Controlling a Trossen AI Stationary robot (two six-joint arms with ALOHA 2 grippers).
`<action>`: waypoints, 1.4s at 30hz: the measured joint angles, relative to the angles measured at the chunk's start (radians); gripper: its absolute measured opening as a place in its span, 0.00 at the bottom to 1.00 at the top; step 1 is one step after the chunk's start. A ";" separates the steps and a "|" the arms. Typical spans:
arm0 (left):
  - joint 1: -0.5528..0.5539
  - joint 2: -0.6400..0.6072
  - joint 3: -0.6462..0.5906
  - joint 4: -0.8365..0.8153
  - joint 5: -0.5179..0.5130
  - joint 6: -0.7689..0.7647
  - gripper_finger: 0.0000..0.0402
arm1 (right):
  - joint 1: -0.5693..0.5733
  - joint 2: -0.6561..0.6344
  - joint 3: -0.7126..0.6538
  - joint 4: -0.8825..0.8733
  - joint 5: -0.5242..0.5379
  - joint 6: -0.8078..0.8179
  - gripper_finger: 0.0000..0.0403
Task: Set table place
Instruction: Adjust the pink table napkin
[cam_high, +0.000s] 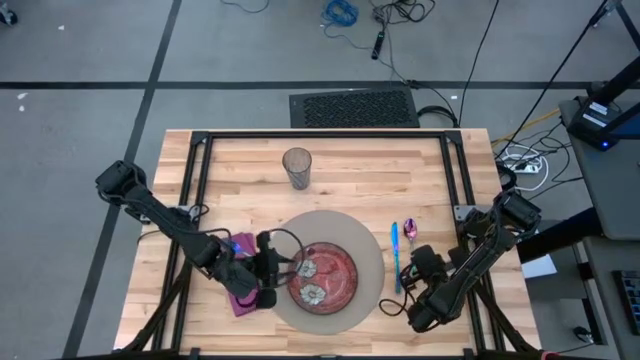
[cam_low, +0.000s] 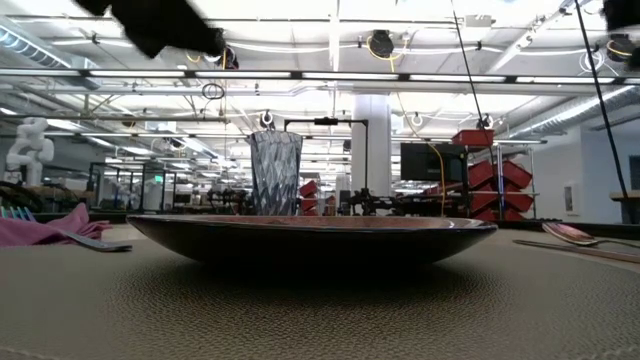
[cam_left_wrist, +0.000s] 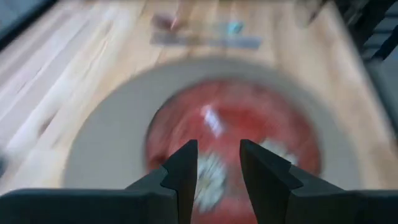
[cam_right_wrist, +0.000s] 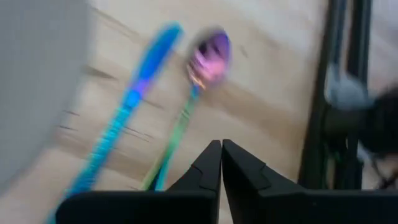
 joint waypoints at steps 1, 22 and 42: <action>0.000 -0.011 0.000 -0.065 0.000 -0.032 0.27 | 0.000 0.000 0.027 -0.018 0.040 -0.026 0.00; -0.119 -0.066 -0.013 -0.742 0.432 -0.818 0.27 | -0.372 0.000 0.173 1.096 0.021 -1.639 0.01; -0.365 -0.057 -0.270 -0.625 0.340 -1.382 0.27 | -0.654 0.206 0.172 1.336 -0.306 -1.780 0.32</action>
